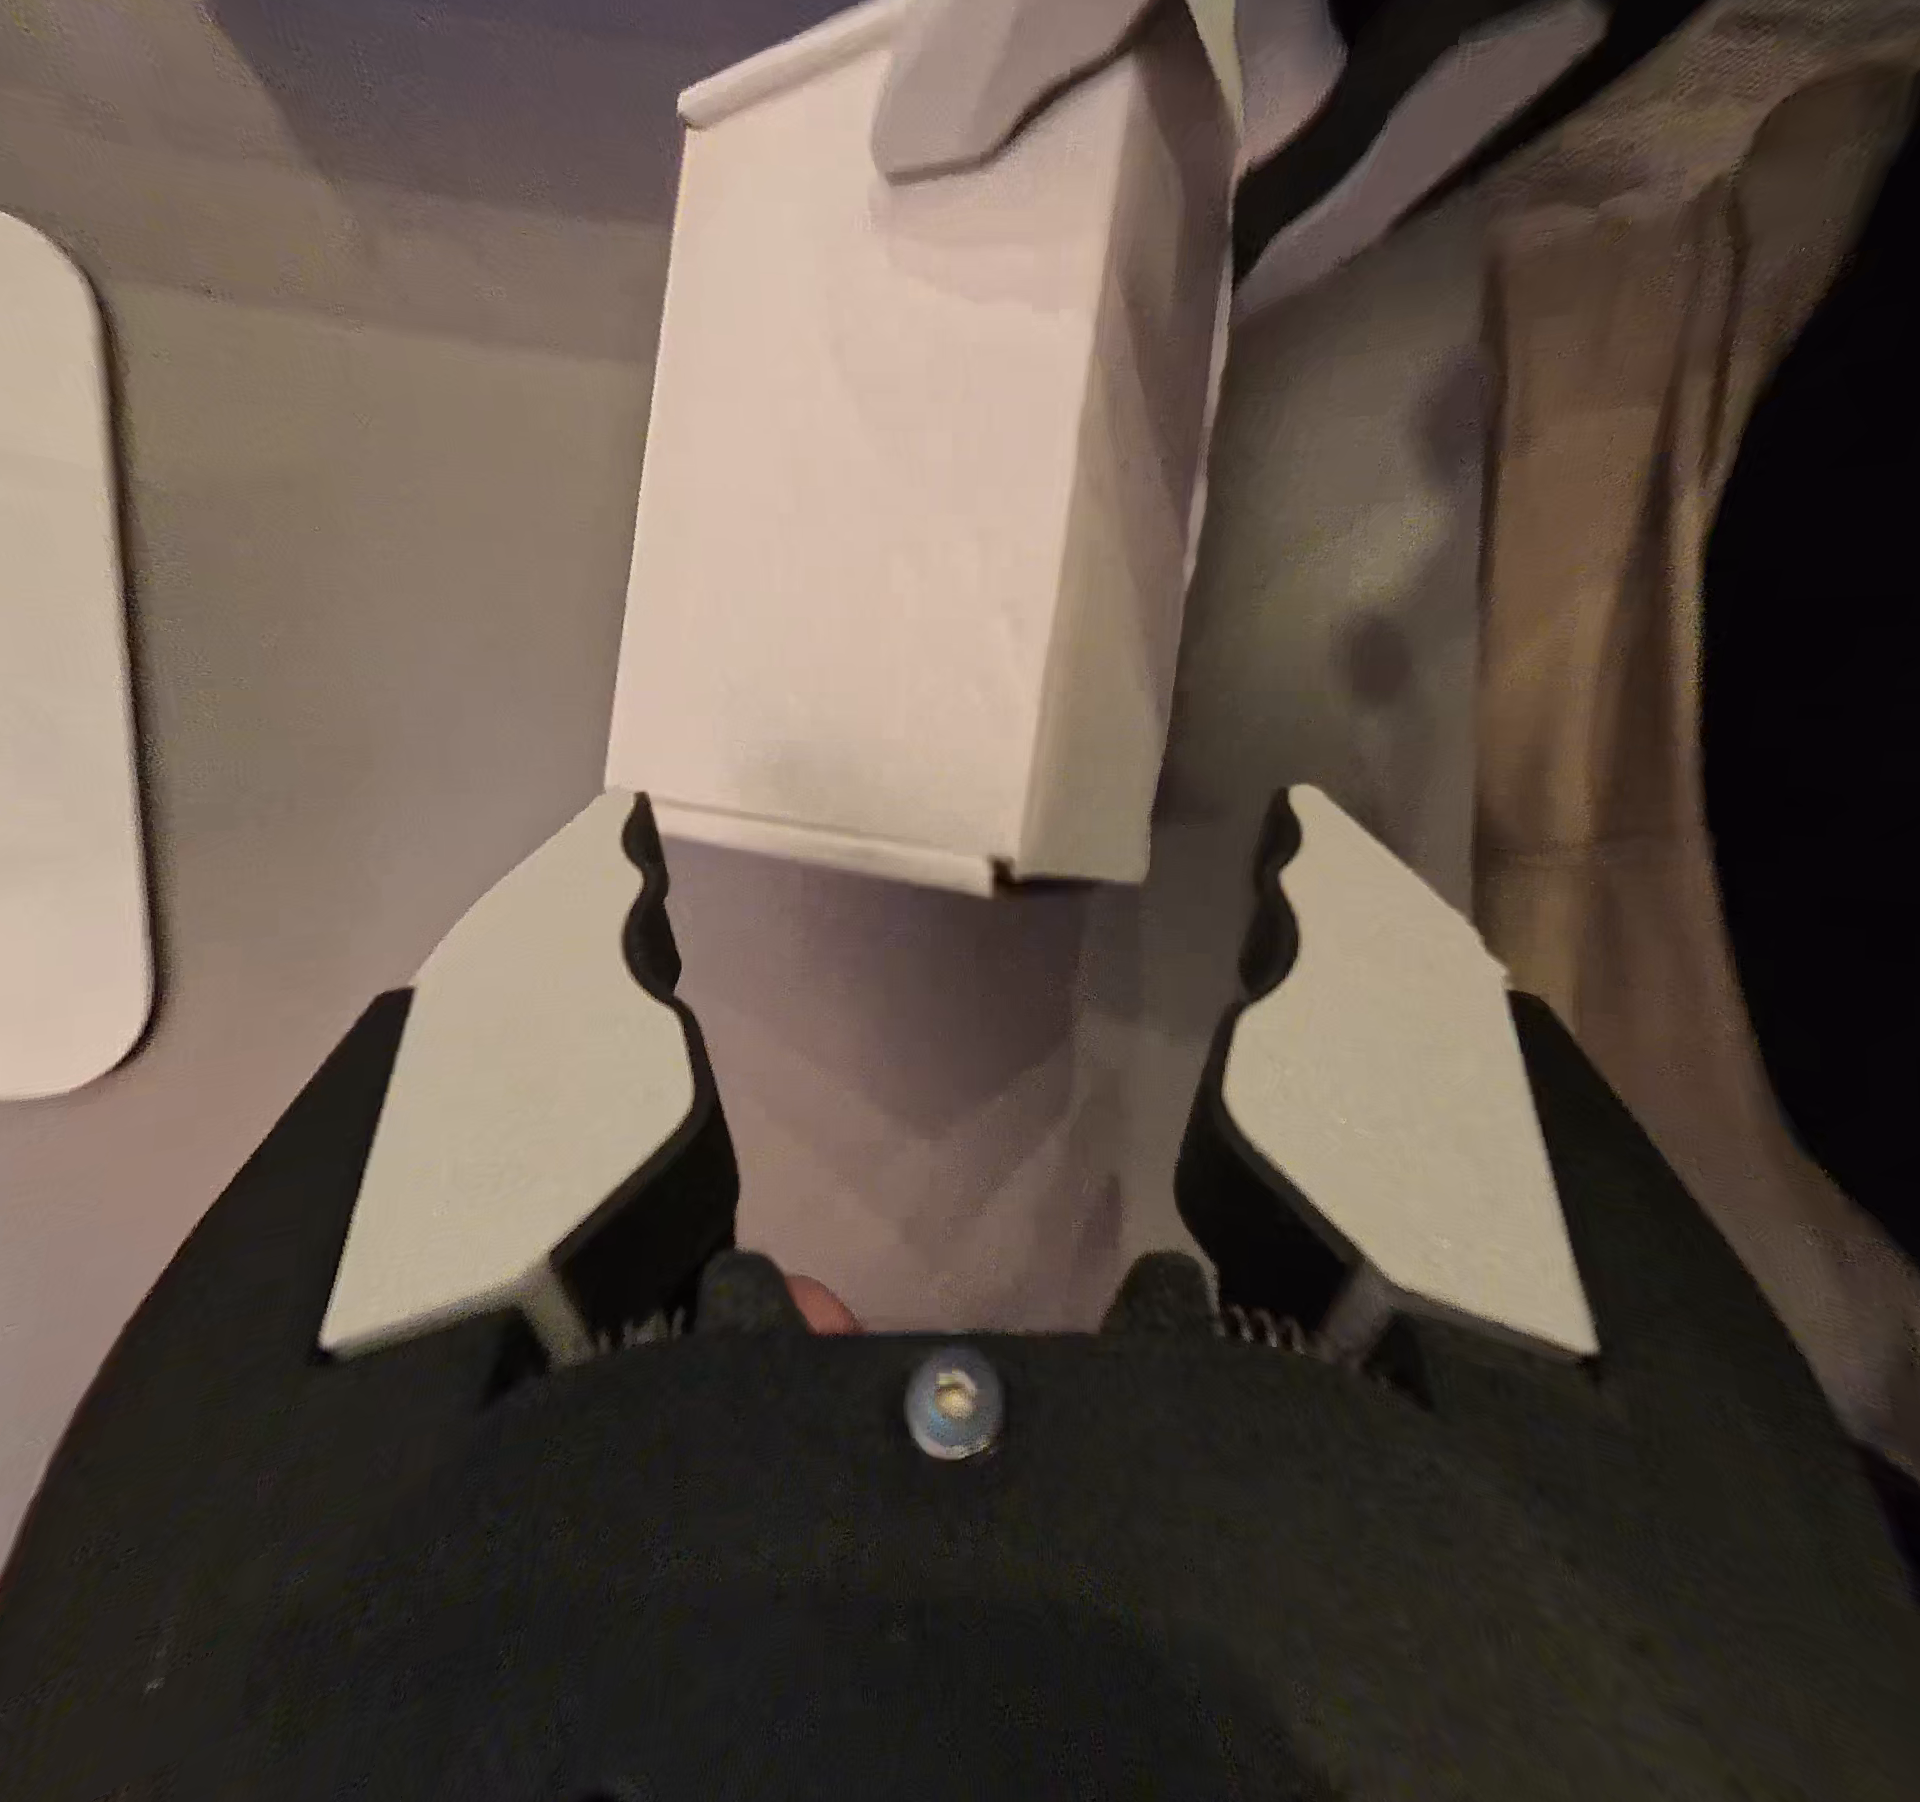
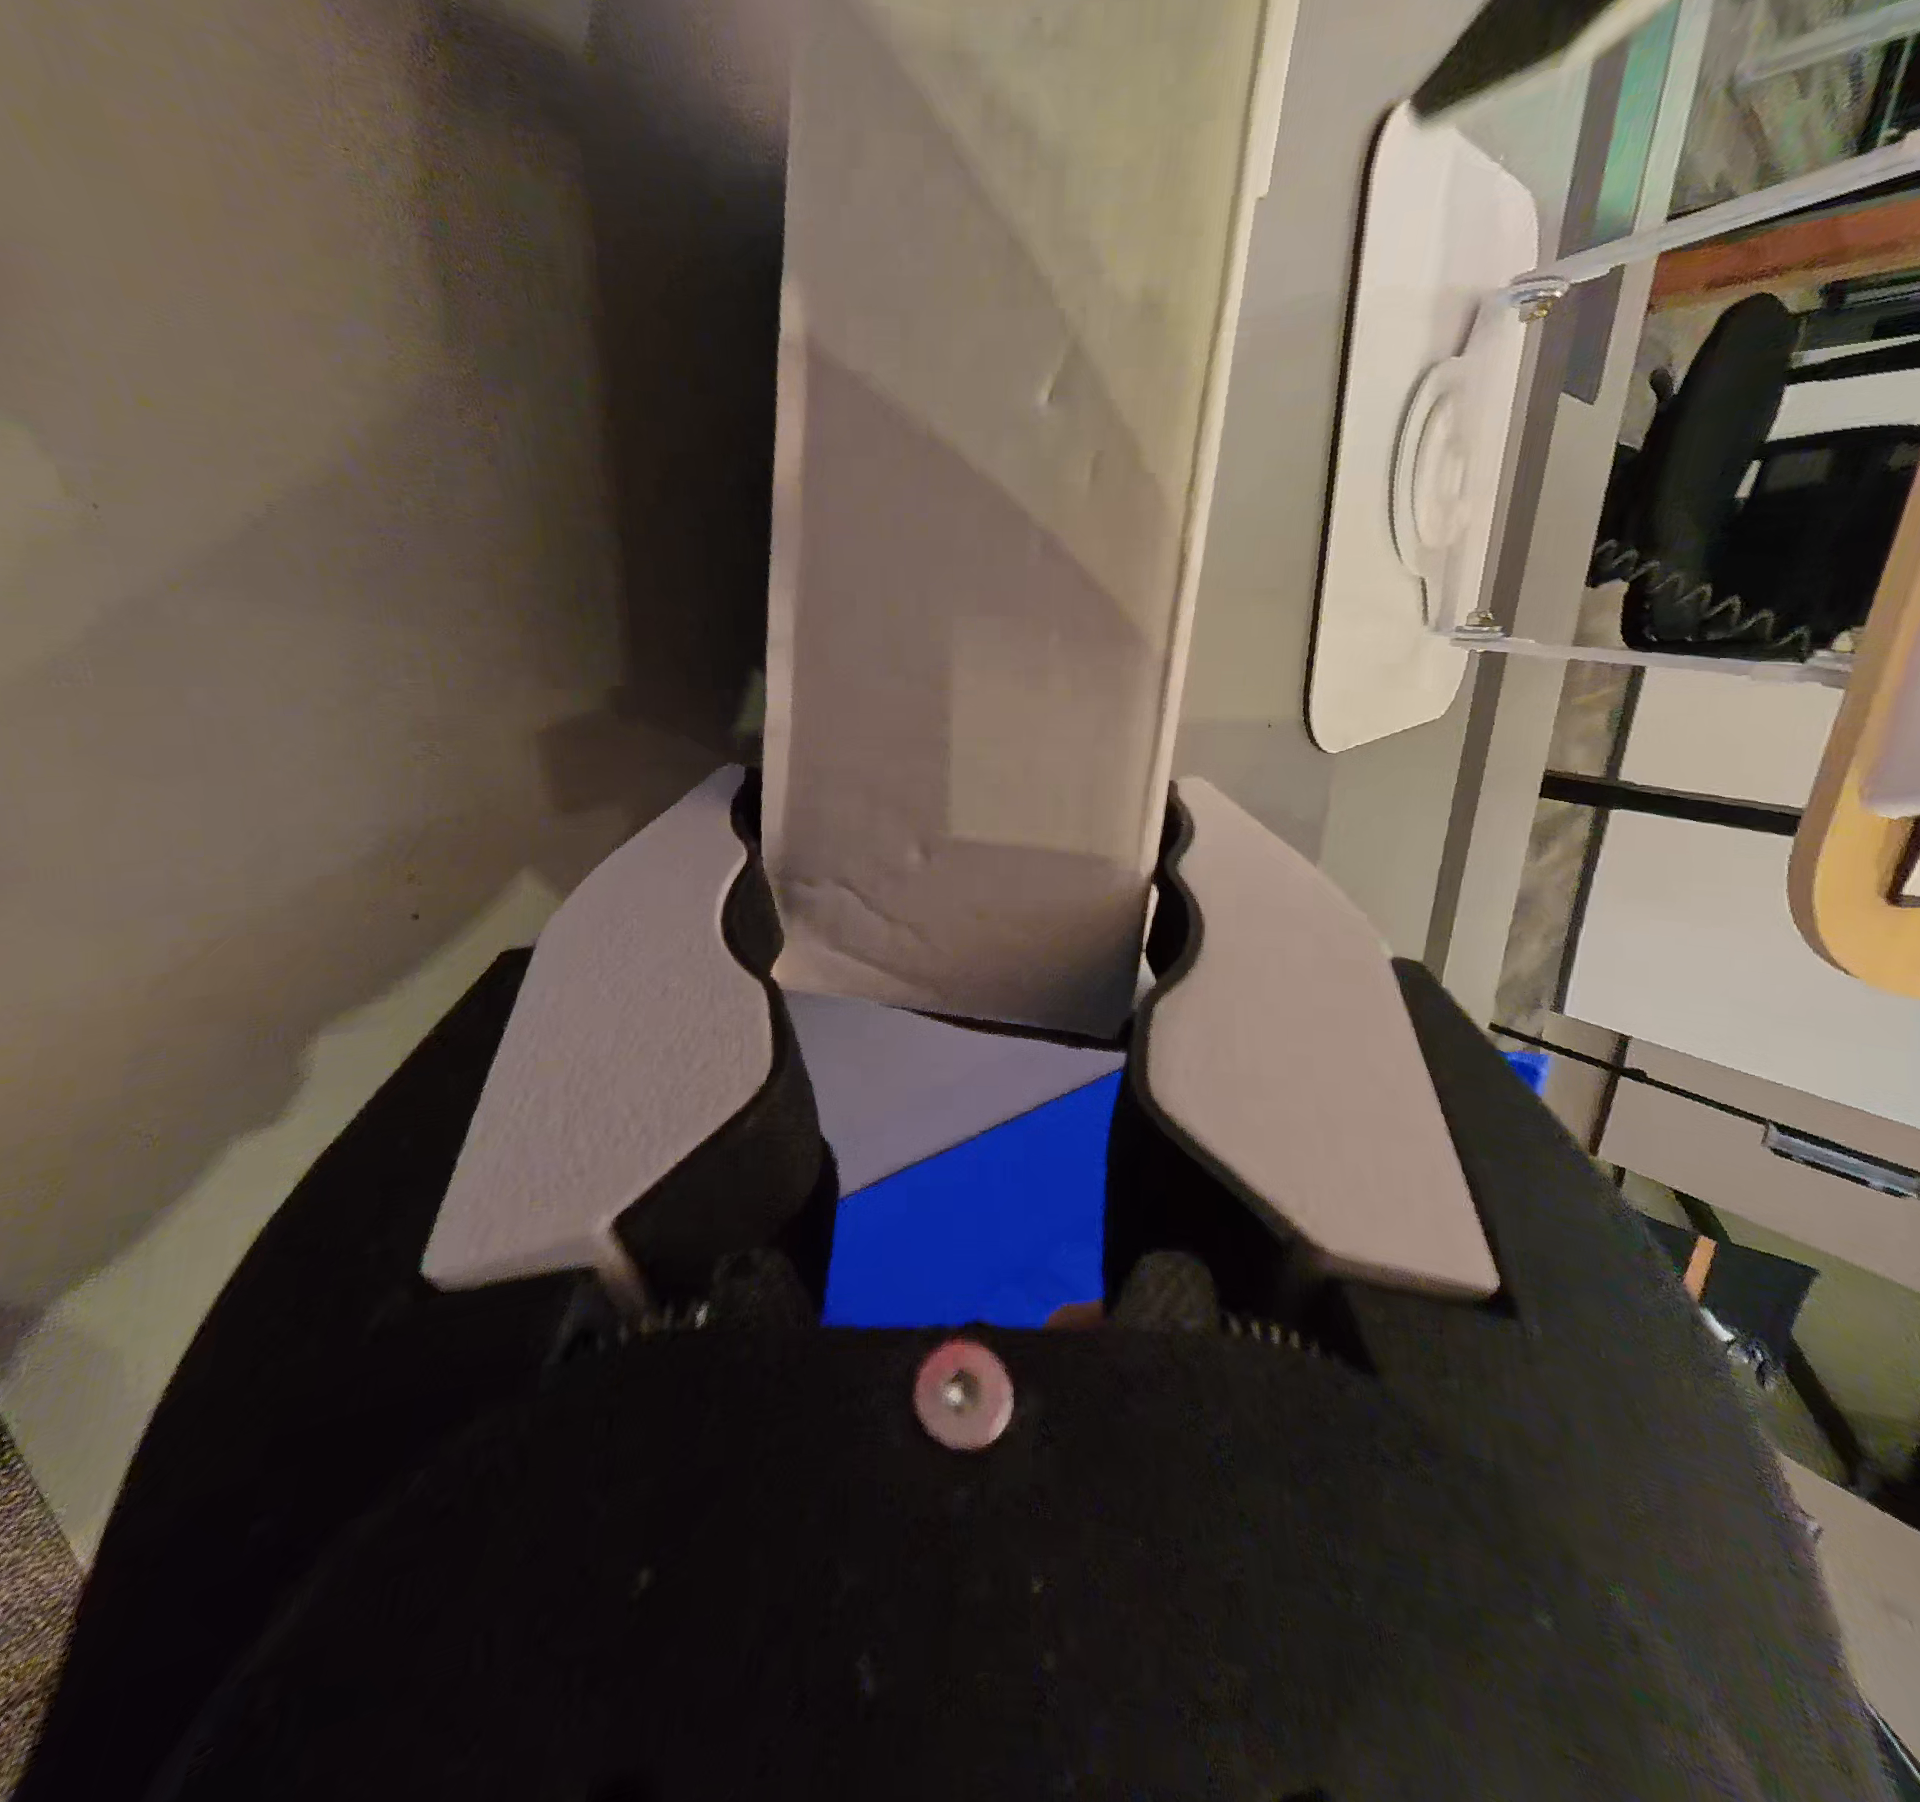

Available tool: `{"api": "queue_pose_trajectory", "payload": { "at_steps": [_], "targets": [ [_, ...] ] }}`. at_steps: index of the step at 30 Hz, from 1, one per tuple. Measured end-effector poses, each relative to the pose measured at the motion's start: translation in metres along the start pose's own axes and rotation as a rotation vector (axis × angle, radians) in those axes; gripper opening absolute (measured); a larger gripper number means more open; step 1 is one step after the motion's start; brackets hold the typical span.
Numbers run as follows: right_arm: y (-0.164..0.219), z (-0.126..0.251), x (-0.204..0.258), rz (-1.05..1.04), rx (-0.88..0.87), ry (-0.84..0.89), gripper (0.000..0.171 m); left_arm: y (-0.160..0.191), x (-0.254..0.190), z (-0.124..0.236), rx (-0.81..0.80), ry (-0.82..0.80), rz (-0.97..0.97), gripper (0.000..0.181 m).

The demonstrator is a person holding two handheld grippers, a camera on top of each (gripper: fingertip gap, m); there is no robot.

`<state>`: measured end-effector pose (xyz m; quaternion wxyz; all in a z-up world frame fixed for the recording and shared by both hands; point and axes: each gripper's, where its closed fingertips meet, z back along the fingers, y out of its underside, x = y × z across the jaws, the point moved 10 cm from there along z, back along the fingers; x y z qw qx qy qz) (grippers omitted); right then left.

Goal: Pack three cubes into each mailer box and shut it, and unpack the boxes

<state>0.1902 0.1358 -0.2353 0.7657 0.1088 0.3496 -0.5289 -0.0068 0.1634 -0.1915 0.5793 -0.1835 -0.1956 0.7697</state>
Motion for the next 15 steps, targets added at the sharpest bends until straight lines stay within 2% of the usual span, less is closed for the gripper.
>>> {"api": "queue_pose_trajectory", "payload": {
  "at_steps": [1, 5, 8, 12, 15],
  "targets": [
    [0.000, 0.001, -0.002, -0.005, -0.001, -0.014, 0.069, 0.006, -0.006, 0.001, -0.003, -0.055, -0.031, 0.107],
    [0.002, 0.004, -0.009, -0.020, -0.002, -0.075, 0.069, 0.018, -0.025, -0.009, 0.012, -0.204, -0.126, 0.105],
    [0.003, 0.006, -0.012, -0.018, -0.023, -0.116, 0.069, 0.017, -0.031, -0.020, -0.062, -0.311, -0.180, 0.103],
    [0.005, 0.008, -0.016, -0.031, -0.055, -0.169, 0.069, 0.018, -0.040, -0.034, -0.092, -0.352, -0.279, 0.079],
    [0.007, 0.008, -0.019, -0.041, -0.062, -0.182, 0.069, 0.019, -0.041, -0.034, -0.121, -0.379, -0.277, 0.076]
  ]
}}
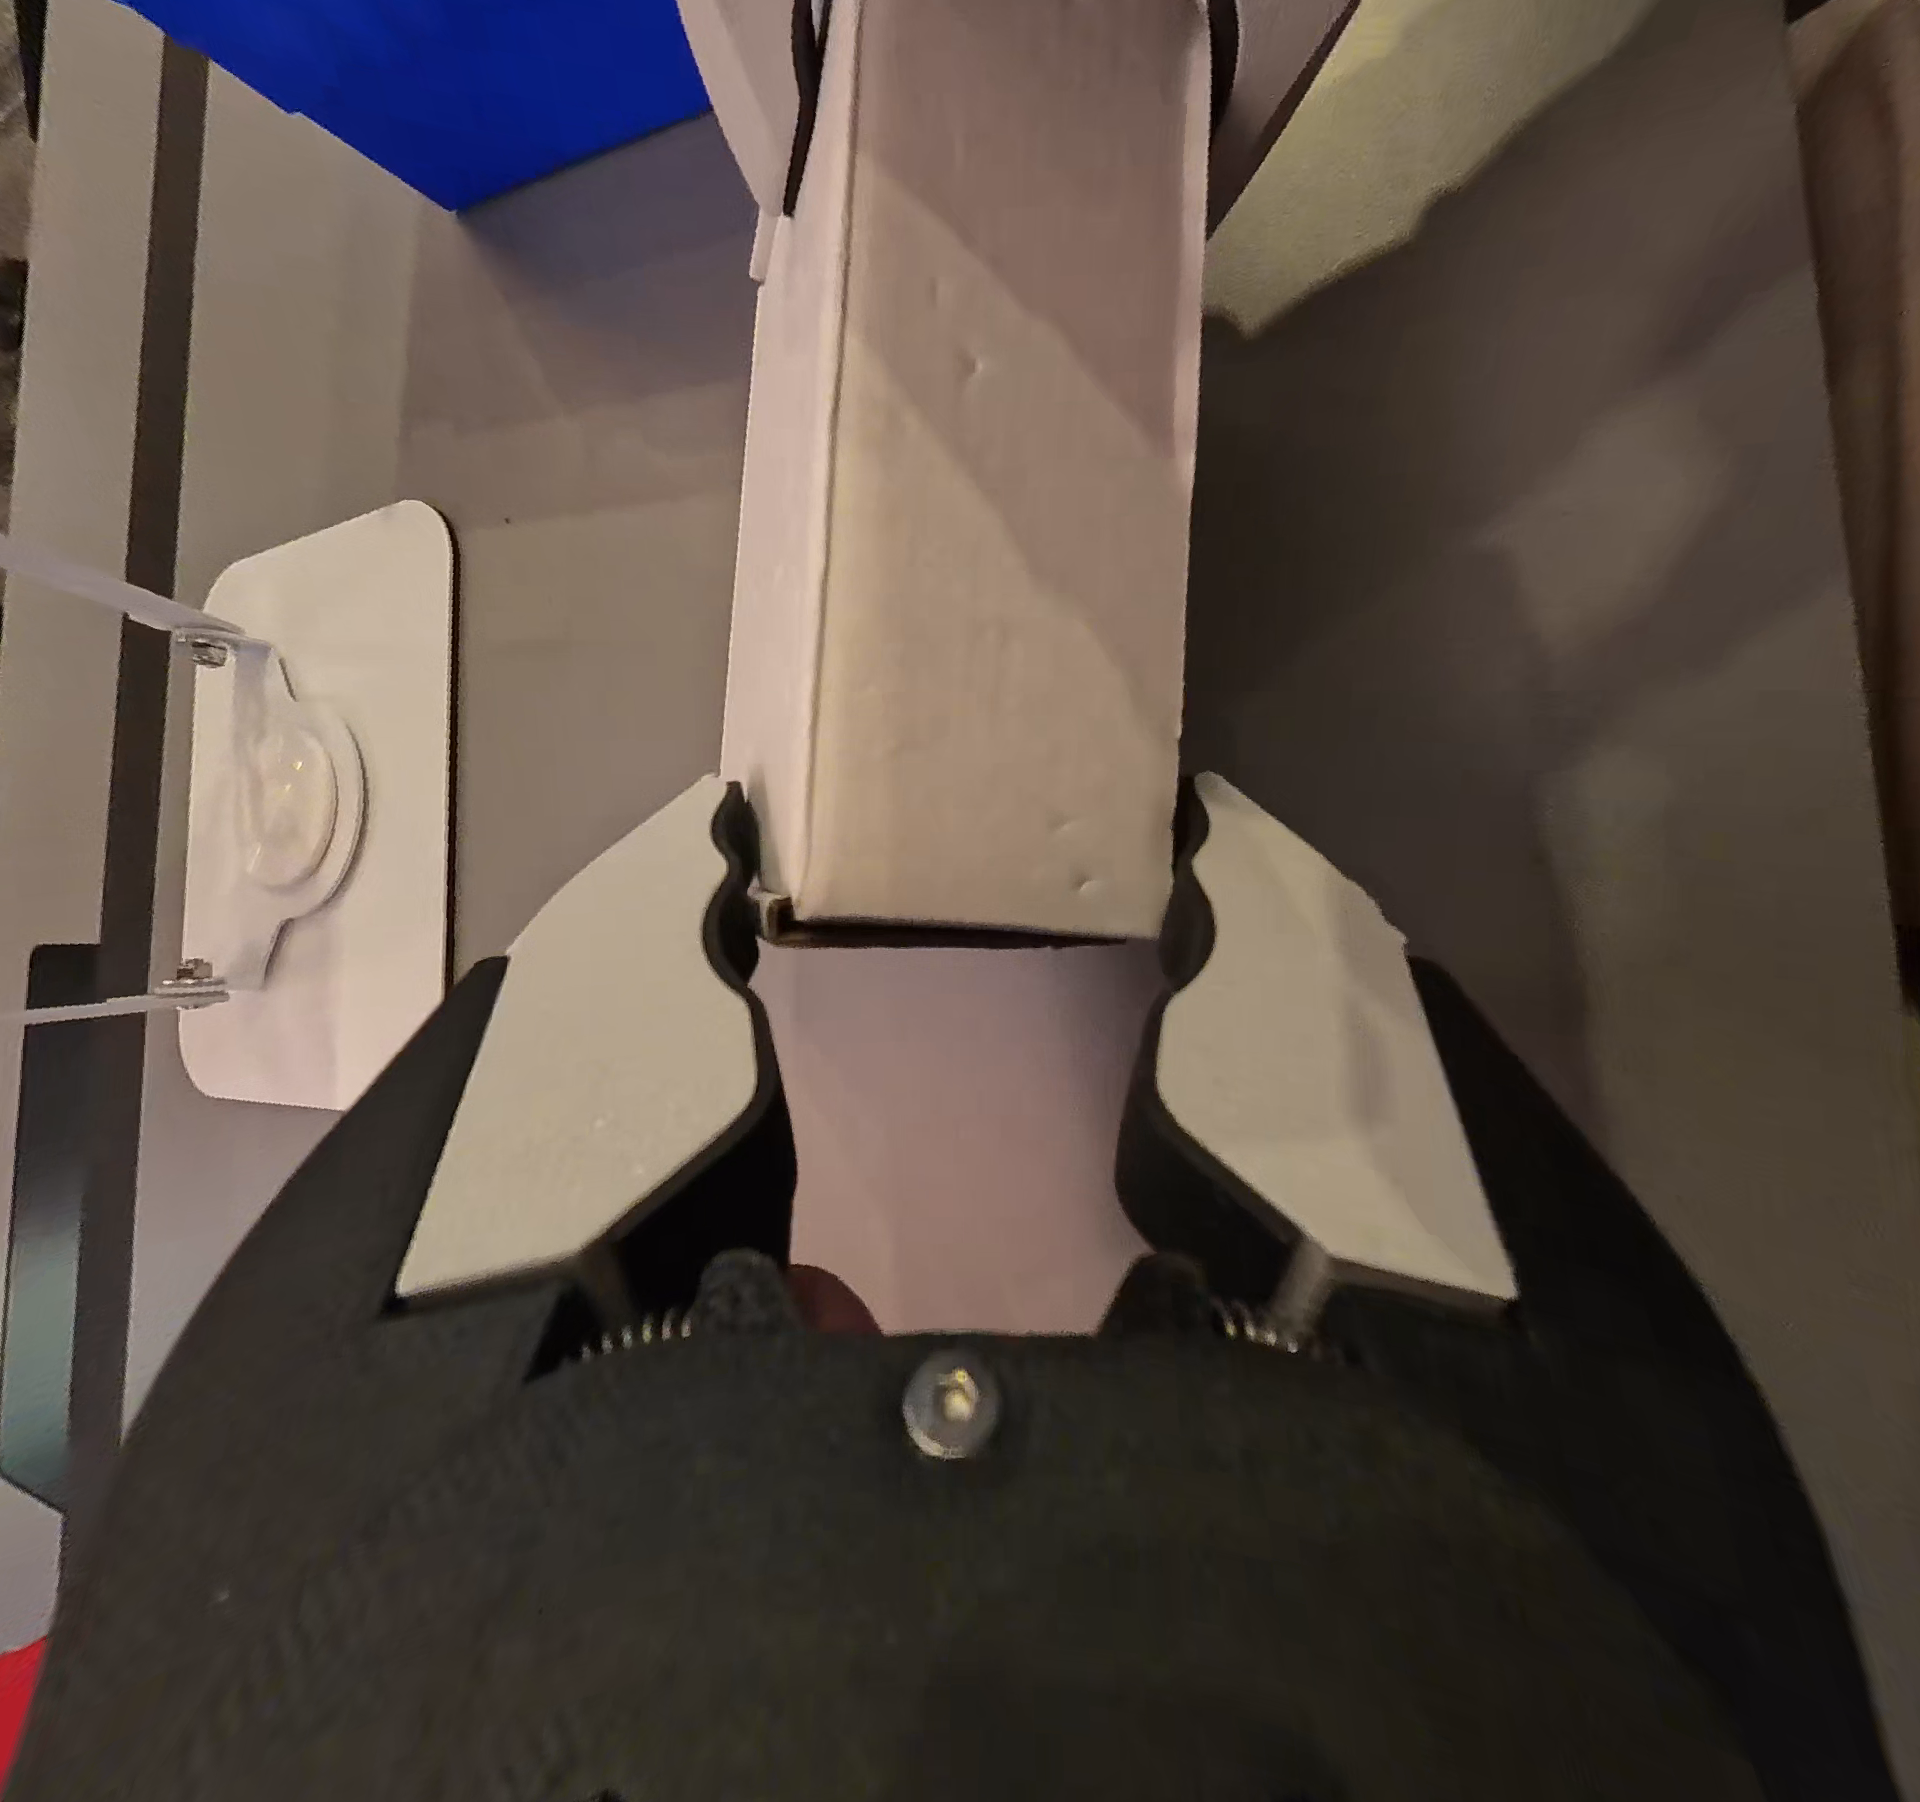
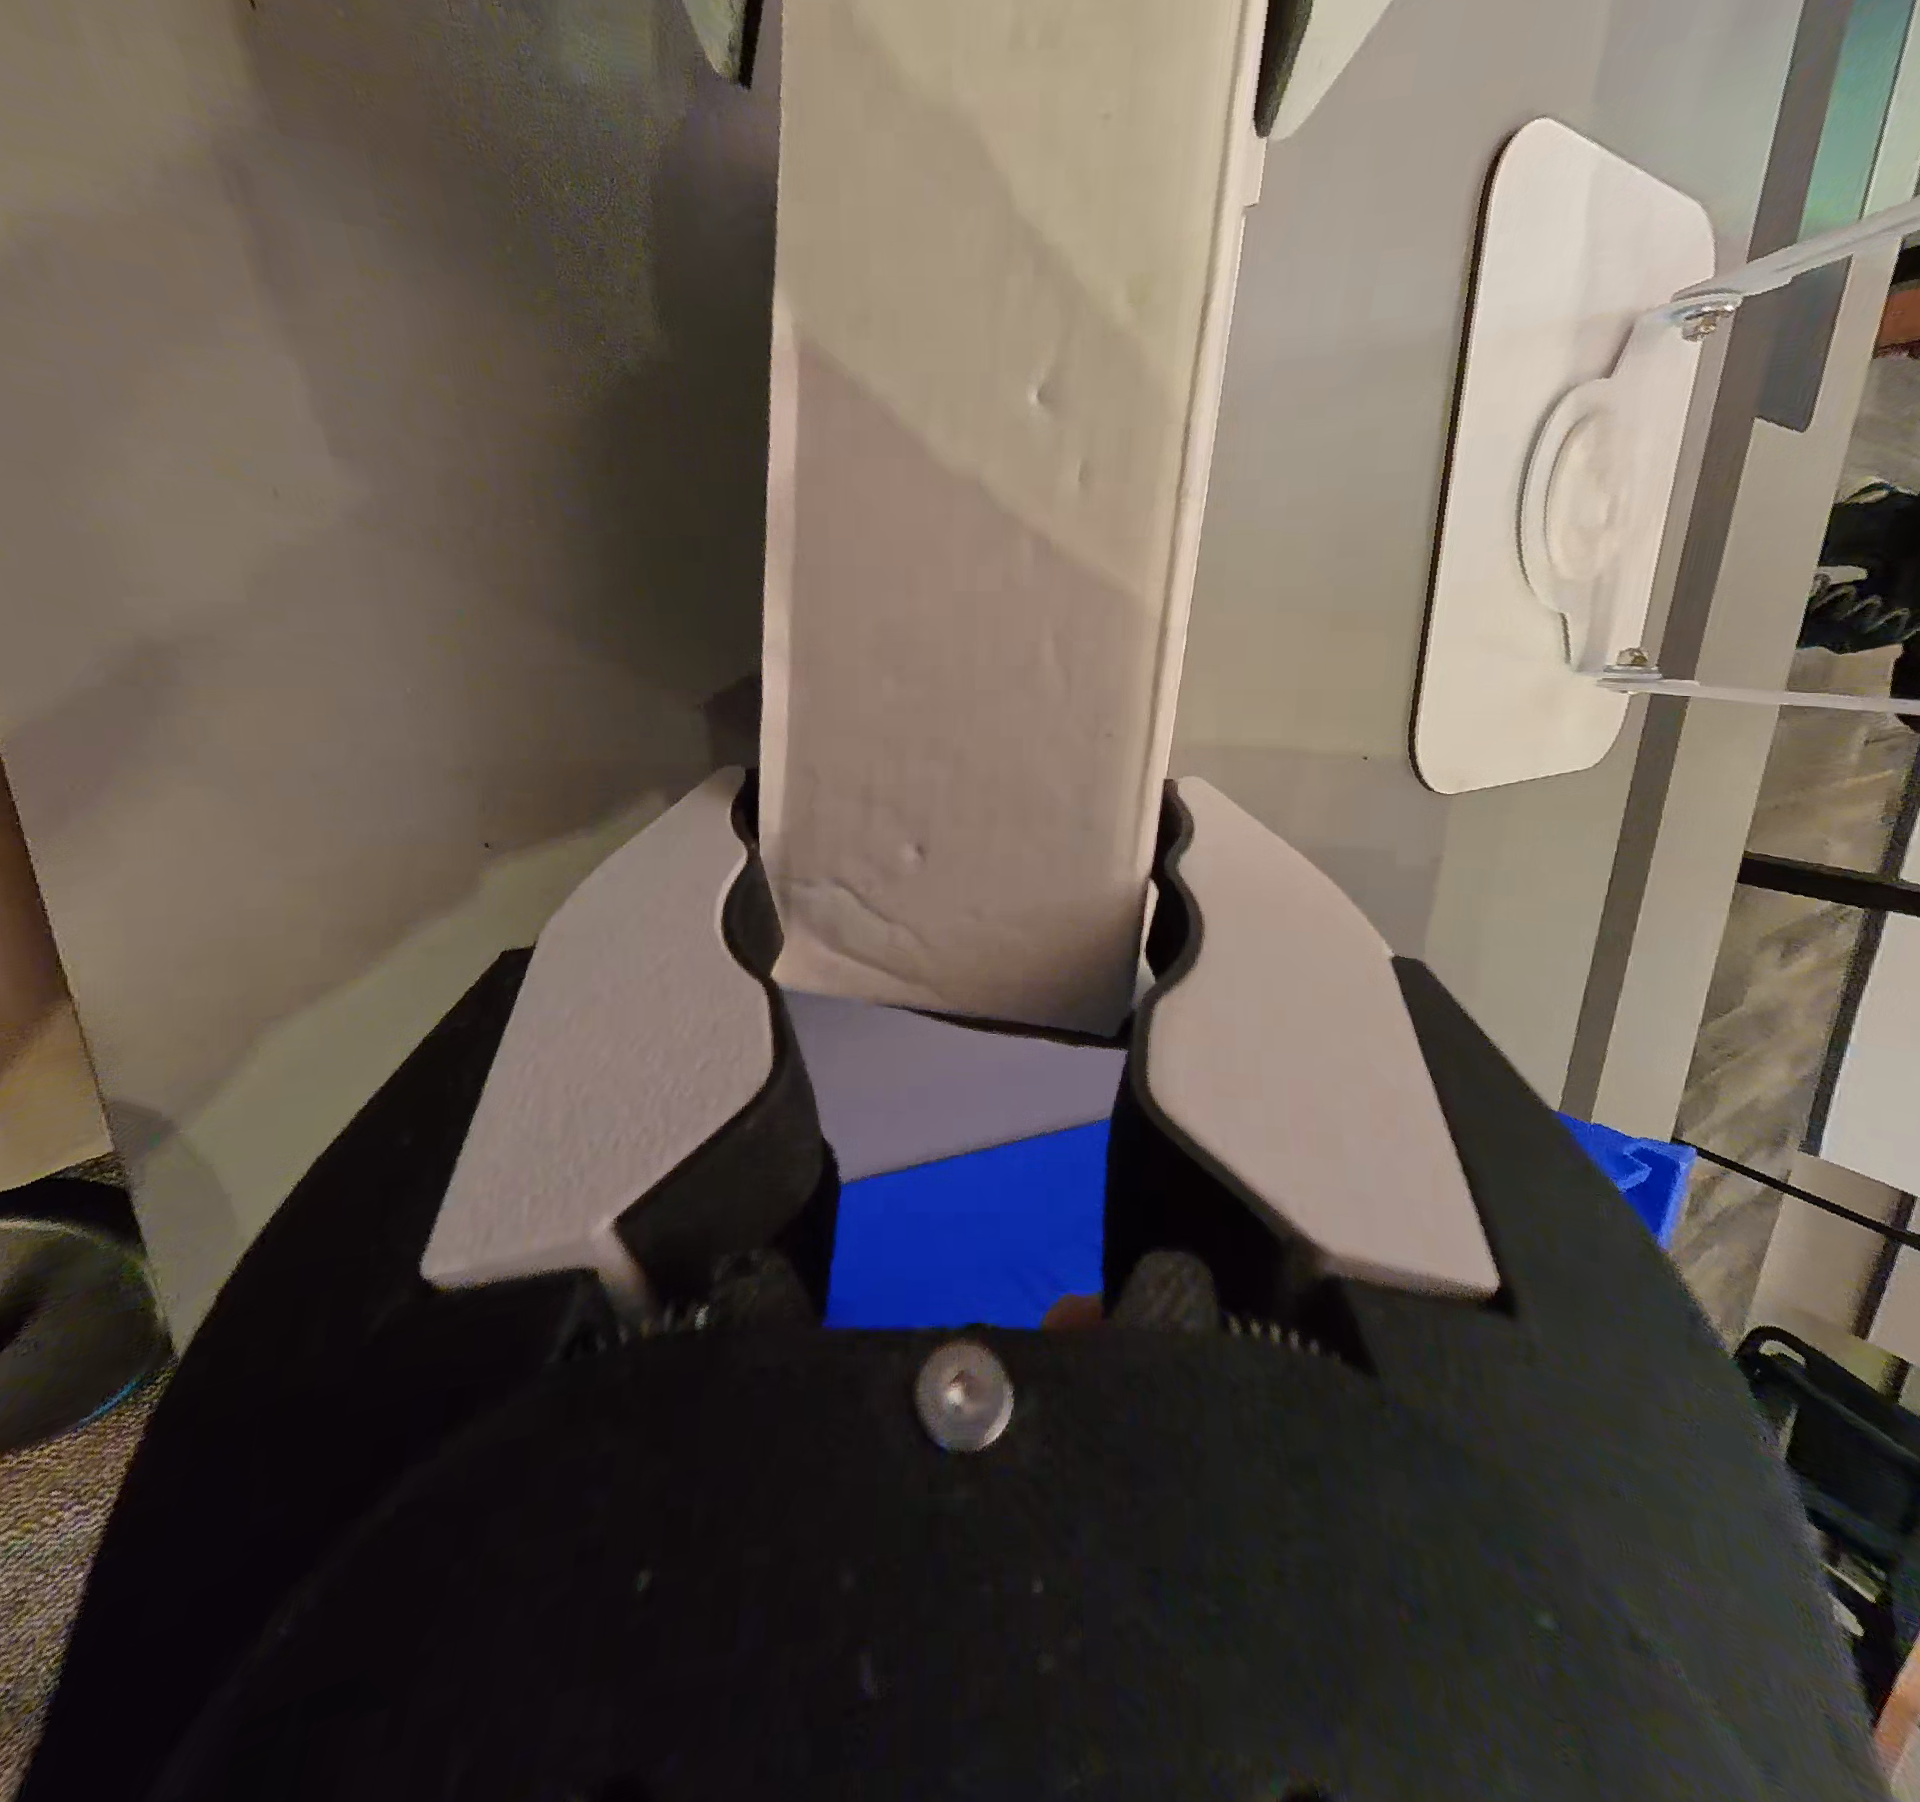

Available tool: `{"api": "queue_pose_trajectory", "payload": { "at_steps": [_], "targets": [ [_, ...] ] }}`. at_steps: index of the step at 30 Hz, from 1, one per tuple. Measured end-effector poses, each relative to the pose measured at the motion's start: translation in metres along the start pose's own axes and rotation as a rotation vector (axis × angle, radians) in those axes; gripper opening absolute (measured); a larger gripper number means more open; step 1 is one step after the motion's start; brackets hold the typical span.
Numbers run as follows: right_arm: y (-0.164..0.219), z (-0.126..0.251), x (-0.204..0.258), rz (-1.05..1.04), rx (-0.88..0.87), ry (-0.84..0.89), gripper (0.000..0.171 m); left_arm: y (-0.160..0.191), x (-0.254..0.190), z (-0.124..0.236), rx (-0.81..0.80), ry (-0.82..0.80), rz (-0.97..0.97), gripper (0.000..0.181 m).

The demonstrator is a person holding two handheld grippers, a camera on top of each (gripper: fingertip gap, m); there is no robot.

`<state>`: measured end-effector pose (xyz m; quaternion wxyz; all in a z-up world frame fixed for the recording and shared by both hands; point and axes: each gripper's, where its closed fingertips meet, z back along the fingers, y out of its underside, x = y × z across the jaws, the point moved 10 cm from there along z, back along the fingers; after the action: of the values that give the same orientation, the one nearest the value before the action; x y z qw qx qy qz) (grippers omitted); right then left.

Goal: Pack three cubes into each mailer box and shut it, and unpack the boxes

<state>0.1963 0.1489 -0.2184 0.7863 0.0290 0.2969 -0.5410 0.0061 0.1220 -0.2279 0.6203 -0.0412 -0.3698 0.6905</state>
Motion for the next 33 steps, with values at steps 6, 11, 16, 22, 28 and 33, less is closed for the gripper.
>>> {"api": "queue_pose_trajectory", "payload": {
  "at_steps": [6, 11, 16, 22, 28, 33],
  "targets": [
    [-0.002, 0.011, -0.006, -0.011, 0.021, 0.066, 0.085, -0.003, 0.007, 0.001, 0.007, 0.032, 0.075, 0.074],
    [-0.015, 0.027, 0.003, 0.071, -0.035, 0.214, 0.062, -0.005, 0.012, 0.003, 0.015, 0.088, 0.136, 0.073],
    [-0.029, 0.021, 0.017, 0.128, -0.036, 0.320, 0.034, -0.006, 0.017, 0.004, 0.018, 0.135, 0.205, 0.073],
    [-0.032, 0.020, 0.022, 0.168, -0.069, 0.368, 0.016, -0.003, 0.023, 0.005, 0.036, 0.176, 0.249, 0.071],
    [-0.028, 0.028, 0.011, 0.068, -0.149, 0.283, 0.006, -0.003, 0.028, 0.005, 0.049, 0.211, 0.269, 0.070],
    [-0.029, 0.026, 0.013, 0.120, -0.129, 0.337, 0.002, -0.003, 0.030, 0.004, 0.048, 0.226, 0.276, 0.069]
  ]
}}
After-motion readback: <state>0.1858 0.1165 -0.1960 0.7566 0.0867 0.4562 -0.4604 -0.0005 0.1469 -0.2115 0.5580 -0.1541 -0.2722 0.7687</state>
